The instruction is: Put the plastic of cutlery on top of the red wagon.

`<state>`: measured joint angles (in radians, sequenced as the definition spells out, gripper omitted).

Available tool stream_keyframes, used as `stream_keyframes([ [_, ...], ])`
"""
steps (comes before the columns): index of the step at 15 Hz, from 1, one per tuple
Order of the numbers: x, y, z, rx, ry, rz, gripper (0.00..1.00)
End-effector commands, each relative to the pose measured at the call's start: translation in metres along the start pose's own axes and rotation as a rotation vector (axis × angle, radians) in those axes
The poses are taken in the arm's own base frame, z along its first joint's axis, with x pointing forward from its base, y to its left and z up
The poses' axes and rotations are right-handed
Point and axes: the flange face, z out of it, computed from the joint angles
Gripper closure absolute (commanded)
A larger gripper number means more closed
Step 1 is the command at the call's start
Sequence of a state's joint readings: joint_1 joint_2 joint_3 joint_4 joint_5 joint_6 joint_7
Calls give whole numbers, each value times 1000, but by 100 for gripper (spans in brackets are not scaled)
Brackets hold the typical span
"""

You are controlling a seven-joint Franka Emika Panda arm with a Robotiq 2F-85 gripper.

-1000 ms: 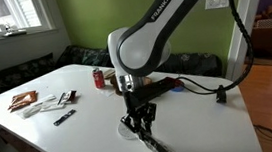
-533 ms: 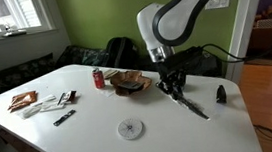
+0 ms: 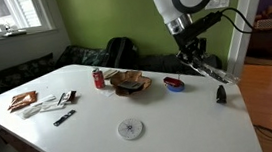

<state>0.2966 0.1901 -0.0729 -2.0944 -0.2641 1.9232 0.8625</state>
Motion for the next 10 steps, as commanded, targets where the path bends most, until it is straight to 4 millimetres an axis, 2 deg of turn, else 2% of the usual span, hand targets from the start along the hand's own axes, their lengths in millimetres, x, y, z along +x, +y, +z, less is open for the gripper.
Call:
stream_keyframes([
  [1, 7, 10, -5, -50, 11, -56, 92],
  [3, 22, 25, -11, -126, 21, -168, 92],
  [5, 46, 32, -18, -186, 47, -260, 92],
  [7, 66, 29, -27, -218, 91, -358, 92],
  [10, 86, 7, -33, -233, 150, -518, 92],
])
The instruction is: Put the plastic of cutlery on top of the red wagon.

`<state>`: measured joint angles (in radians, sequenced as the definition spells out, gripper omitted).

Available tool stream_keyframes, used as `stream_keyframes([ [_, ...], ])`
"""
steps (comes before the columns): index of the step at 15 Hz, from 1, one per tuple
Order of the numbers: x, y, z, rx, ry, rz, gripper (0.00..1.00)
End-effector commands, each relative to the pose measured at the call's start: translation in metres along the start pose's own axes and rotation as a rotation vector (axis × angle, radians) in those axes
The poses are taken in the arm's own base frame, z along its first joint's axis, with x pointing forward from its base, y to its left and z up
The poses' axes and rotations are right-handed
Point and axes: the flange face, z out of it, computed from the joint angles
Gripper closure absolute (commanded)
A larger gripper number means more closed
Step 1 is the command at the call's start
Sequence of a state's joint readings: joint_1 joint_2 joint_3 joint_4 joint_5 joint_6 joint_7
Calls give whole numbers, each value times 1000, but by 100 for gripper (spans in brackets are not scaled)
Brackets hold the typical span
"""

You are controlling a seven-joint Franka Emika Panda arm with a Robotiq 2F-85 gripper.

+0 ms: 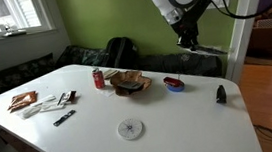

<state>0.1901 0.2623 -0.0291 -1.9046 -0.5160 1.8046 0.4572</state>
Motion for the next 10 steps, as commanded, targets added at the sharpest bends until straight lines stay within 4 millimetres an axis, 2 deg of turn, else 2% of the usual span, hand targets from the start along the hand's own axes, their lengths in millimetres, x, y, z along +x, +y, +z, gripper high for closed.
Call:
stream_keyframes([
  [1, 31, -21, -4, -9, 49, -146, 92],
  [2, 16, -10, -5, -9, 30, -86, 69],
  [6, 28, -23, -5, -6, 39, -128, 69],
  [7, 29, -23, -5, -6, 39, -129, 92],
  [10, 68, -29, 42, 89, -87, -61, 92],
])
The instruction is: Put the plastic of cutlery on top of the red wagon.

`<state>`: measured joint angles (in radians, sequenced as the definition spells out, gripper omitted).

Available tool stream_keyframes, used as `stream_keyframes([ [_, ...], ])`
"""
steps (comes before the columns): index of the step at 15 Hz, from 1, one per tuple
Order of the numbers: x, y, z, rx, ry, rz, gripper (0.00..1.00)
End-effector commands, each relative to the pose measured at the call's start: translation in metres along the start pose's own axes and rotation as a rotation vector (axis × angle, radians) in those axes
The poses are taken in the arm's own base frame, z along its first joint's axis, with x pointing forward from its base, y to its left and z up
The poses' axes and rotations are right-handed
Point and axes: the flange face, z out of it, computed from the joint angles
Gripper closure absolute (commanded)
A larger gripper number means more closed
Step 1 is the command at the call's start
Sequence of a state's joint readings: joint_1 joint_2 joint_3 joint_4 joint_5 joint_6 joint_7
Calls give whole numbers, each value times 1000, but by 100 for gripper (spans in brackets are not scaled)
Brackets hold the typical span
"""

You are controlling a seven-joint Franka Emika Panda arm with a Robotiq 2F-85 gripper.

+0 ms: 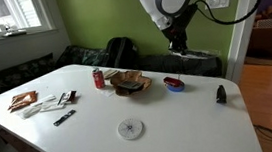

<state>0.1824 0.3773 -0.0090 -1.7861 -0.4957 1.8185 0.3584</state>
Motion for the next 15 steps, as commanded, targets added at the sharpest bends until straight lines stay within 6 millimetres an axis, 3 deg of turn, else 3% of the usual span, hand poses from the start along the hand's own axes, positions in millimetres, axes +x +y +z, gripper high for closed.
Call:
stream_keyframes([
  [1, 45, -3, 54, 71, -118, 71, 92],
  [4, 84, 2, 85, 102, -140, 74, 92],
  [7, 112, -3, 91, 74, -142, 52, 92],
  [12, 124, -35, 79, 46, -268, 33, 92],
  [15, 130, -43, 82, 31, -295, 48, 92],
])
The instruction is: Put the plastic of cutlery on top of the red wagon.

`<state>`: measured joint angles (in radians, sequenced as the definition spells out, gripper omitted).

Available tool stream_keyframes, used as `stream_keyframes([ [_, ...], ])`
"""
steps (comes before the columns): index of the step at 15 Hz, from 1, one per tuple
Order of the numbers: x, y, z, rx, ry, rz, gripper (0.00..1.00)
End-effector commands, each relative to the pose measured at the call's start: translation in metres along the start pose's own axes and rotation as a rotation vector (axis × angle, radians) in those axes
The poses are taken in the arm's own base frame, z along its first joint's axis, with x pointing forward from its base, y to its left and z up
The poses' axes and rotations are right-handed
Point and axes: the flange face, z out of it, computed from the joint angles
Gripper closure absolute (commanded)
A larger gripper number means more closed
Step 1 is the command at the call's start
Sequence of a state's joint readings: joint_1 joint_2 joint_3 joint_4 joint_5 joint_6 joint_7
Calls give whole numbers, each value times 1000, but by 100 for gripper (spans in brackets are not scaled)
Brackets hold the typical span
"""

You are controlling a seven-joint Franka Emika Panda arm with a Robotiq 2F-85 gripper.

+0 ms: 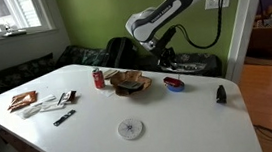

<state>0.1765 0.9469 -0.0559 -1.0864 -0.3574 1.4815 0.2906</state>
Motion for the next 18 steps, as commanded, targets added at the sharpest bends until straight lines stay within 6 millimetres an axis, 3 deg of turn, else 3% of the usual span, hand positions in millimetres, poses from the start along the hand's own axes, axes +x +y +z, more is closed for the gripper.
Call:
stream_keyframes([
  [1, 17, -11, 6, 6, -32, 12, 92],
  [7, 37, -29, 23, 11, -12, 18, 92],
  [13, 45, -28, 35, 9, -16, 32, 92],
  [14, 46, -29, 37, 10, -19, 32, 72],
  [15, 47, -30, 39, 7, -20, 33, 44],
  [16, 47, -30, 39, 6, -21, 36, 43],
  [18, 47, -28, 35, 12, -13, 42, 30],
])
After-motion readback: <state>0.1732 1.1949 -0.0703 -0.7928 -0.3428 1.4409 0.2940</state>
